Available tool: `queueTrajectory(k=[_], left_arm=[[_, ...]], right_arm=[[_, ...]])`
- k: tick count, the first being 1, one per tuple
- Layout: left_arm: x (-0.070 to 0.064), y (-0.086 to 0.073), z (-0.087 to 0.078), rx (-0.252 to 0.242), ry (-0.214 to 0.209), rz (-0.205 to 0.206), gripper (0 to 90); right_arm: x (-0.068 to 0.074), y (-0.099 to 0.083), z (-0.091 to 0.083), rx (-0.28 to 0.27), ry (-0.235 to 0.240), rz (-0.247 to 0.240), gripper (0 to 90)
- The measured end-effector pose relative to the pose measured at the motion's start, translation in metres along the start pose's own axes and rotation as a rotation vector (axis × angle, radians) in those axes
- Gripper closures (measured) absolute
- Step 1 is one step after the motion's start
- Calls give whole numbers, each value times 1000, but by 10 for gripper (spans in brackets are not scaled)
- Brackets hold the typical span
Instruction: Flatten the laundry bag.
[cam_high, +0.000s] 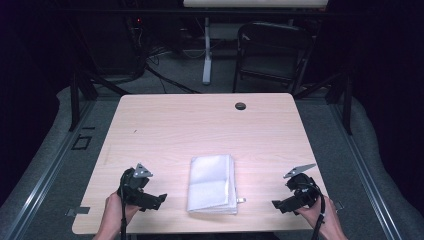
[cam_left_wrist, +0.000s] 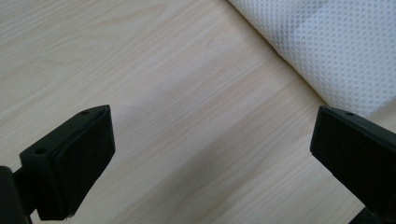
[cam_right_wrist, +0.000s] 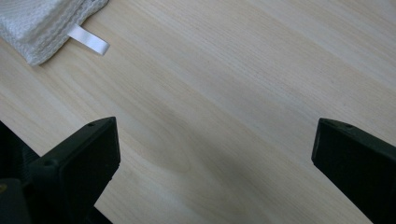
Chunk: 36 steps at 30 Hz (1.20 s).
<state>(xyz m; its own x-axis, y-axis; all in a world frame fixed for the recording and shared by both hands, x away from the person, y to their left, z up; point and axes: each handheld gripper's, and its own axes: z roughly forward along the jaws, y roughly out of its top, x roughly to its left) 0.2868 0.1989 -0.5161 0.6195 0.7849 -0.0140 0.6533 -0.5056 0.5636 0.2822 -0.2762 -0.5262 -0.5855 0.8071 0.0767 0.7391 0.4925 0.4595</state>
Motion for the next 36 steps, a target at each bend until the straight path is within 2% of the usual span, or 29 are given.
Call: queueTrajectory(k=[4, 8, 12, 14, 15, 17, 19, 22, 24, 25, 26, 27, 28, 32, 34, 35, 36], left_arm=[[0, 3, 5, 17, 0, 1, 0], [-3, 7, 7, 15, -1, 13, 0], [-12, 10, 6, -1, -6, 35, 0], [-15, 11, 5, -10, -11, 52, 0], [-17, 12, 4, -17, -12, 57, 0], [-19, 14, 3, -34, -25, 60, 0], [-22, 16, 3, -39, -33, 68, 0], [-27, 19, 4, -45, -35, 99, 0], [-31, 23, 4, -49, -50, 117, 0], [-33, 25, 4, -49, -53, 130, 0], [-35, 27, 5, -52, -59, 136, 0], [-37, 29, 6, -50, -66, 147, 1], [-40, 31, 7, -51, -75, 152, 1], [-52, 39, 15, -46, -91, 191, 3], [-58, 42, 19, -39, -96, 212, 4], [-61, 43, 20, -44, -102, 220, 4], [-65, 45, 21, -40, -111, 234, 7]], right_arm=[[-1, 1, 2, 15, 7, -11, 14], [-2, 2, 3, 3, 49, 2, 16], [0, 6, 3, 4, 47, -9, 20], [1, 9, 5, 26, 25, -27, 20], [2, 10, 7, 9, 37, -14, 21], [3, 13, 7, 30, 27, -29, 22], [4, 14, 6, 22, 17, -26, 23], [6, 18, 5, 14, 2, -38, 26], [8, 20, 6, 12, 13, -34, 28], [10, 18, 10, -37, 18, 5, 28], [11, 18, 10, -29, 17, 3, 28], [9, 20, 8, 12, 16, -31, 29], [9, 20, 7, 16, 20, -30, 29], [8, 19, 6, 4, 31, -18, 30], [8, 20, 6, 7, 20, -29, 32], [9, 20, 6, -3, 38, -23, 33], [10, 21, 6, 1, 25, -34, 34]])
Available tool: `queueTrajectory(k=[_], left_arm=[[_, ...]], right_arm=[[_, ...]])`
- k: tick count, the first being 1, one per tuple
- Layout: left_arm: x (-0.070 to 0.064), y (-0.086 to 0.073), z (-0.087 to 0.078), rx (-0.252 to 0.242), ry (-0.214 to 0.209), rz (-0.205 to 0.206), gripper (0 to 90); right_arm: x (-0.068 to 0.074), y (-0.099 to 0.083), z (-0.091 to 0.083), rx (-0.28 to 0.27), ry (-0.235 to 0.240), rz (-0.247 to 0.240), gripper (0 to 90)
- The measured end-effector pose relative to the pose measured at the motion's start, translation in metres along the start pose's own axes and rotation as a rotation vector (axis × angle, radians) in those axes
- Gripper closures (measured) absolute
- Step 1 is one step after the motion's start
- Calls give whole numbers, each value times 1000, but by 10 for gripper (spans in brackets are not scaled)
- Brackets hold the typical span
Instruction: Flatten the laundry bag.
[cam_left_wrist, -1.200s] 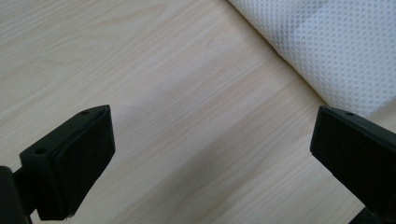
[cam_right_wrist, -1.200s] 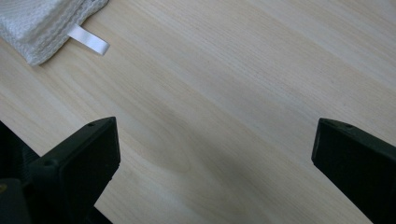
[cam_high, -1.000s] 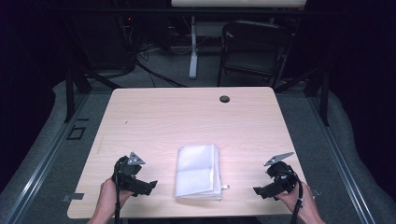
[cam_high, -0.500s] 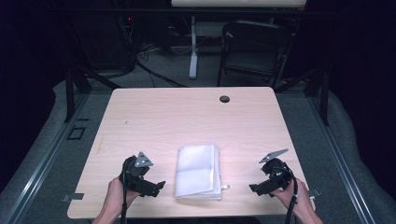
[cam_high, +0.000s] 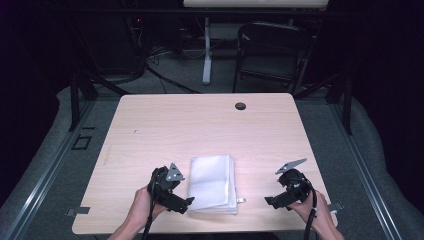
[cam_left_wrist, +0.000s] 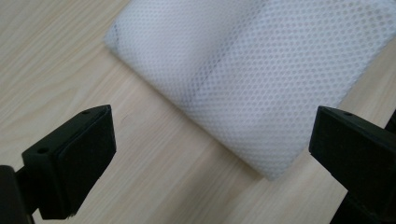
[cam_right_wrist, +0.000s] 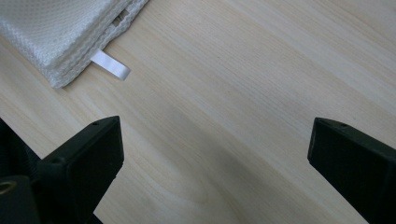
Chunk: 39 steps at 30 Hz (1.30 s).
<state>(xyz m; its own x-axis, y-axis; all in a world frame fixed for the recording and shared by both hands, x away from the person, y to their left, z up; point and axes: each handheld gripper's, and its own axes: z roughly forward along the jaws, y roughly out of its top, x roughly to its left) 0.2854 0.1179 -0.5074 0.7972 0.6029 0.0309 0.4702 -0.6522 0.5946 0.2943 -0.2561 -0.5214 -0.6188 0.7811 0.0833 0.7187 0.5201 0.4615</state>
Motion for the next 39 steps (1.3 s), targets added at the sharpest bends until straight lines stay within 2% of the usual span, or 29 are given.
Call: queueTrajectory(k=[3, 4, 5, 6, 7, 11, 13, 14, 16, 18, 21, 24, 28, 29, 30, 32, 34, 35, 36, 39], left_arm=[[-7, 4, 5, 2, -22, 28, 12], [-10, 5, 6, 3, -25, 41, 14], [-12, 6, 8, 0, -31, 51, 17], [-14, 7, 10, 4, -38, 64, 19], [-15, 8, 12, 1, -42, 67, 24], [-18, 13, 18, 11, -83, 79, 62], [-21, 16, 20, 8, -85, 93, 81], [-22, 18, 21, 10, -94, 98, 101], [-25, 21, 24, 18, -106, 125, 102], [-30, 24, 27, 15, -115, 140, 120], [-37, 28, 32, 17, -141, 157, 122], [-43, 32, 37, 30, -143, 186, 143], [-47, 38, 43, 51, -138, 217, 177], [-48, 38, 45, 56, -134, 223, 186], [-48, 39, 48, 64, -143, 224, 189], [-50, 39, 53, 81, -134, 241, 207], [-52, 38, 57, 97, -135, 249, 220], [-52, 38, 59, 102, -134, 252, 226], [-52, 37, 61, 112, -137, 259, 237], [-51, 37, 66, 133, -141, 267, 259]], right_arm=[[3, 3, 1, 15, 11, -11, 39], [4, 3, 3, 2, 19, -1, 41], [4, 5, 2, 17, 19, -15, 42], [6, 5, 4, 0, 17, 5, 42], [5, 7, 3, 18, 17, -17, 43], [6, 10, 6, 22, 34, -13, 48], [6, 10, 8, 37, 32, -23, 52], [7, 10, 8, 34, 45, -17, 59], [7, 10, 8, 33, 48, -18, 59], [8, 9, 7, 38, 34, -31, 59], [10, 9, 7, 35, 41, -30, 71], [13, 7, 6, 45, 39, -40, 72], [12, 1, 6, 47, 56, -22, 73], [10, 0, 5, 56, 47, -24, 73], [10, -1, 6, 48, 63, -14, 73], [11, -2, 6, 43, 63, -8, 74], [12, -1, 6, 53, 68, -14, 77], [13, 0, 5, 62, 56, -25, 77], [14, 1, 6, 48, 68, -19, 80], [17, 5, 8, 59, 60, -38, 93]])
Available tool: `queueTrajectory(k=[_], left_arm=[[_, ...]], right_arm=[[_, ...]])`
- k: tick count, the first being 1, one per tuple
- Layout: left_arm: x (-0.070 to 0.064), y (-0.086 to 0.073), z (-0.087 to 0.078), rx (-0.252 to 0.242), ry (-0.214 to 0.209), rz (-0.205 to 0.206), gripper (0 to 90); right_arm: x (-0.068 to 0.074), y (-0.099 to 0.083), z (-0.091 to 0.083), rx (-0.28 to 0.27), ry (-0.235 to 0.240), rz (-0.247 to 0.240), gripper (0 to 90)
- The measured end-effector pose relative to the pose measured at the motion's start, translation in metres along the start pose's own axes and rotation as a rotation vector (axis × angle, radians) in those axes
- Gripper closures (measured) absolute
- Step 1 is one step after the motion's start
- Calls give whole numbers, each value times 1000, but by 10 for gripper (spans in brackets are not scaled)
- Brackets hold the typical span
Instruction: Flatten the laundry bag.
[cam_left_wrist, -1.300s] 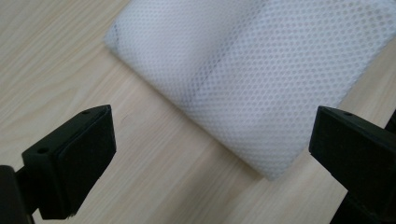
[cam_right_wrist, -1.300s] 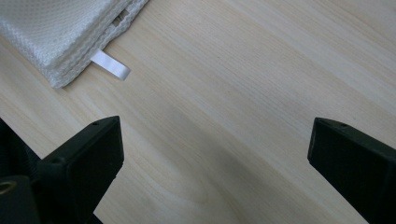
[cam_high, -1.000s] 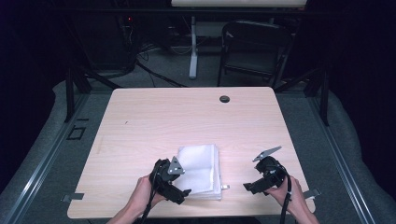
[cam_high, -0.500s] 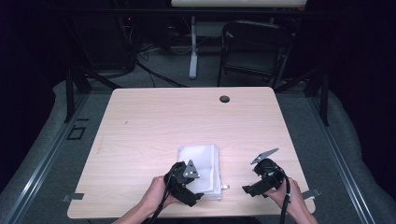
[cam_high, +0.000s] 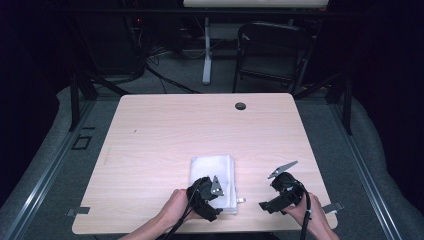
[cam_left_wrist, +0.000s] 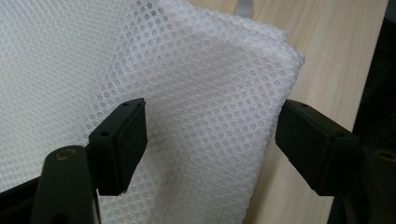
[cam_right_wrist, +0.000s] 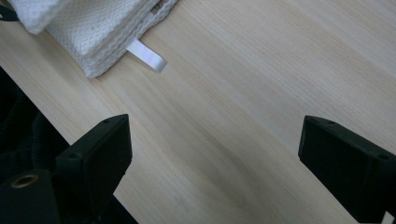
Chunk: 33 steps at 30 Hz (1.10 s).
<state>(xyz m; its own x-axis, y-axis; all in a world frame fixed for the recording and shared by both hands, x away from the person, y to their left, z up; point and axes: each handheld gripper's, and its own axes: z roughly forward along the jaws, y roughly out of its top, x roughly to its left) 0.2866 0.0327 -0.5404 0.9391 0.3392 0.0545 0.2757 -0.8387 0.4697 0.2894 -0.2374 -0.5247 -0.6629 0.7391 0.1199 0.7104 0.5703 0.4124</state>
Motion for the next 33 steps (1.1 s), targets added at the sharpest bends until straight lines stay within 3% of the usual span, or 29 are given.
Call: queueTrajectory(k=[1, 6, 12, 16, 17, 18, 24, 25, 26, 29, 30, 33], left_arm=[[0, 0, 1, 8, 3, 4, 263], [1, -2, 7, 27, 8, 19, 301], [3, -2, 12, 27, -5, 26, 371], [2, -2, 12, 34, 1, 44, 400], [2, -2, 12, 31, 0, 48, 417], [3, -3, 12, 27, -11, 50, 464], [3, -3, 11, 34, -8, 53, 558], [3, -3, 11, 34, -8, 51, 581], [3, -3, 11, 34, -8, 50, 599], [4, -3, 11, 30, -4, 48, 654], [5, -4, 11, 25, -6, 46, 661], [7, -5, 9, 20, -7, 40, 711]], right_arm=[[1, 1, 1, -7, 18, 2, 94], [5, 5, 3, 0, 20, -16, 97], [10, 15, 12, 39, 39, -33, 113], [14, 24, 17, 52, 35, -71, 125], [16, 24, 20, 38, 41, -58, 127], [17, 25, 20, 51, 47, -73, 131], [20, 33, 26, 75, 44, -103, 155], [21, 34, 28, 78, 62, -99, 168], [22, 34, 28, 95, 48, -106, 177], [24, 34, 28, 85, 53, -104, 215], [26, 33, 29, 56, 62, -81, 229], [27, 34, 27, 74, 54, -113, 271]])
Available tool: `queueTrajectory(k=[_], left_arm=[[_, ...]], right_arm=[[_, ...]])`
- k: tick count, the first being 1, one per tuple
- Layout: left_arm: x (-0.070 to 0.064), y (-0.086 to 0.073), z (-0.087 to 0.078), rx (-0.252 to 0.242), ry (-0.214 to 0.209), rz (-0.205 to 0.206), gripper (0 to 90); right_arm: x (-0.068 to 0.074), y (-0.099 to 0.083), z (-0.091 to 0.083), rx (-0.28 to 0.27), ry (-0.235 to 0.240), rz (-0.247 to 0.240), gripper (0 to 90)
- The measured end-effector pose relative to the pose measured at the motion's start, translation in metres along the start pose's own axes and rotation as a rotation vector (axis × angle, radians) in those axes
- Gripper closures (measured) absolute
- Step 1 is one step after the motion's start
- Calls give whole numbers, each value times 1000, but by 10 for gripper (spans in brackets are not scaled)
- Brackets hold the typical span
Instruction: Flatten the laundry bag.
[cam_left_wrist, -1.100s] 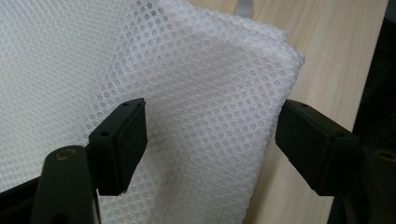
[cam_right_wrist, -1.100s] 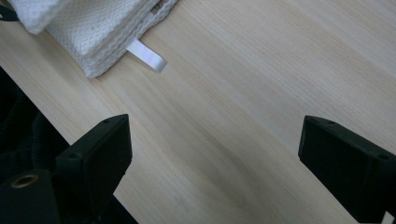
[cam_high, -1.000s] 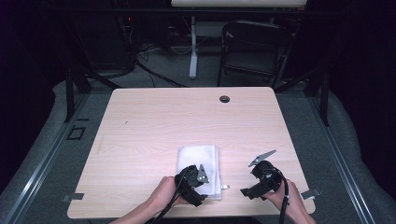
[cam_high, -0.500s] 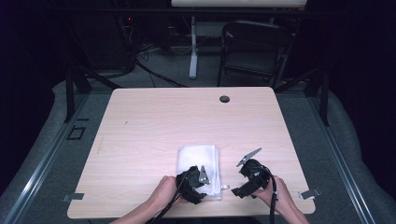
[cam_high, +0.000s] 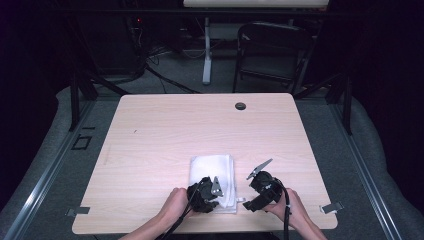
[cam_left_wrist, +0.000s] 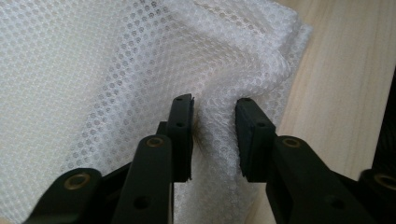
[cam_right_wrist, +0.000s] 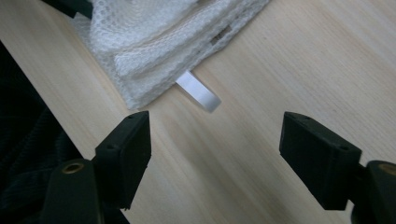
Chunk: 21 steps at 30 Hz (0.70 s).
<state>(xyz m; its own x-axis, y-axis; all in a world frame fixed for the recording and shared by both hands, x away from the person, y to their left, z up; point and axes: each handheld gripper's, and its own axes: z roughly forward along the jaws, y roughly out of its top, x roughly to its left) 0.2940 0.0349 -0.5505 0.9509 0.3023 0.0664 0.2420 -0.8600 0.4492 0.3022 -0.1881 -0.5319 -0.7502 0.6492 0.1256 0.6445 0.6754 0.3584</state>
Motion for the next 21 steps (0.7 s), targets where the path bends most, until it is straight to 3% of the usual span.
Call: queueTrajectory(k=[7, 13, 16, 21], left_arm=[[4, -3, -2, -22, -8, -22, 778], [8, -4, -4, -43, -30, -50, 793], [9, -4, -5, -51, -28, -54, 796], [10, -5, -7, -64, -31, -57, 801]], right_arm=[[5, 1, 1, -21, 14, -6, 451], [13, 4, 0, -54, 23, -53, 806], [18, 9, 2, -62, 20, -83, 873], [25, 18, 14, -23, 30, -120, 895]])
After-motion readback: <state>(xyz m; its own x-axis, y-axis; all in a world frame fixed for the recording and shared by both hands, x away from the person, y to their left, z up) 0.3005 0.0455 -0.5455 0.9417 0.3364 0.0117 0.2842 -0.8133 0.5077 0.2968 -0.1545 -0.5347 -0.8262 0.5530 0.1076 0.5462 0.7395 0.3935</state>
